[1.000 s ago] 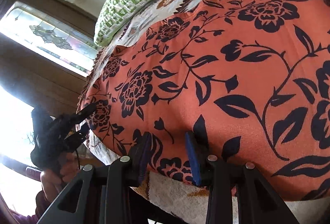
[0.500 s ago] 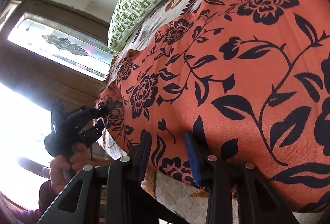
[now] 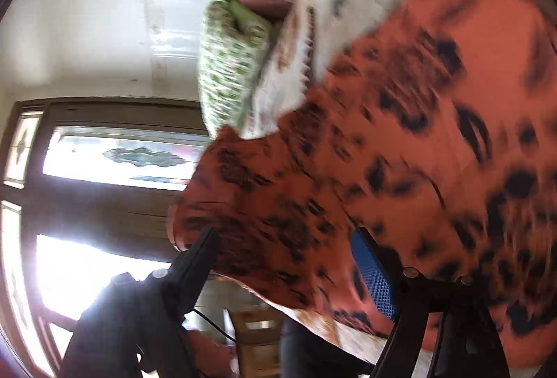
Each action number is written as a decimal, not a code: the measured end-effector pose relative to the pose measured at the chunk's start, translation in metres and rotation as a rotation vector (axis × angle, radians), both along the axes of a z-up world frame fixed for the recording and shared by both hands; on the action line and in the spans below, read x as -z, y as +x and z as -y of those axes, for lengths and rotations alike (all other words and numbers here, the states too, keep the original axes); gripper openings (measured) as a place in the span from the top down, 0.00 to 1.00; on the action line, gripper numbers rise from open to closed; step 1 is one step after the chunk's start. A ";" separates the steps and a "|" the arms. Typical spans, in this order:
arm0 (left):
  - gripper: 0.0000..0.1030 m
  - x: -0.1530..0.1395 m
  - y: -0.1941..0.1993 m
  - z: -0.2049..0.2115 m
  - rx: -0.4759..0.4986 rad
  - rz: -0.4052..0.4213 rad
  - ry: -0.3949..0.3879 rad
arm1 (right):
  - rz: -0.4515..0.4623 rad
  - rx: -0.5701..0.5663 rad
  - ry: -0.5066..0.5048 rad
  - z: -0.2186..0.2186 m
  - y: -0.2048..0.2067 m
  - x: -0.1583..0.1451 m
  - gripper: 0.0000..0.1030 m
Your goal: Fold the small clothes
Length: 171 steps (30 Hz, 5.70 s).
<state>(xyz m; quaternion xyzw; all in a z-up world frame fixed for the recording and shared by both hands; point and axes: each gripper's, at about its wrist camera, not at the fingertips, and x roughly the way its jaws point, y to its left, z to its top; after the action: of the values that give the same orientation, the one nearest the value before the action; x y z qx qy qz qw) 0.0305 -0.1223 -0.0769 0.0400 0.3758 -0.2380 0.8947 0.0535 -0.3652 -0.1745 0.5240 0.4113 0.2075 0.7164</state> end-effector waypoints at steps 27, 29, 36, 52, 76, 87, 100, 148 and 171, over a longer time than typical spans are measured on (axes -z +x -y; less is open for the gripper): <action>0.35 0.096 -0.013 -0.223 -0.548 -0.474 -0.469 | 0.019 -0.274 -0.285 -0.143 0.073 -0.027 0.33; 0.35 0.097 -0.012 -0.216 -0.537 -0.489 -0.512 | 0.009 -0.291 -0.394 -0.150 0.059 -0.021 0.45; 0.36 0.106 0.023 -0.211 -0.585 -0.463 -0.546 | -0.097 -0.280 -0.435 -0.131 0.027 0.028 0.62; 0.64 0.121 0.059 -0.209 -0.579 -0.455 -0.612 | -0.040 -0.270 -0.386 -0.130 0.024 0.035 0.63; 0.79 0.011 -0.018 -0.006 0.125 0.095 -0.032 | -0.044 -0.271 -0.418 -0.087 0.119 -0.086 0.25; 0.78 0.023 -0.022 0.071 0.335 0.027 0.019 | -0.098 -0.146 -0.661 -0.012 0.102 -0.052 0.82; 0.77 0.052 -0.028 0.198 0.502 -0.106 0.033 | -0.024 -0.068 -0.703 0.099 0.092 -0.025 0.82; 0.32 0.031 0.084 0.092 0.148 -0.016 0.285 | 0.052 0.160 -0.687 0.070 -0.013 -0.064 0.58; 0.30 0.067 0.005 0.080 0.248 -0.088 0.342 | -0.064 0.037 -0.546 0.051 -0.077 -0.022 0.67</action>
<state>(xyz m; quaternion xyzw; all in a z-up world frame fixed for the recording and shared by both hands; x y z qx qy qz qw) 0.0354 -0.2022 -0.1439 0.2265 0.4418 -0.2808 0.8214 -0.0230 -0.4159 -0.1528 0.3250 0.4649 0.0592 0.8214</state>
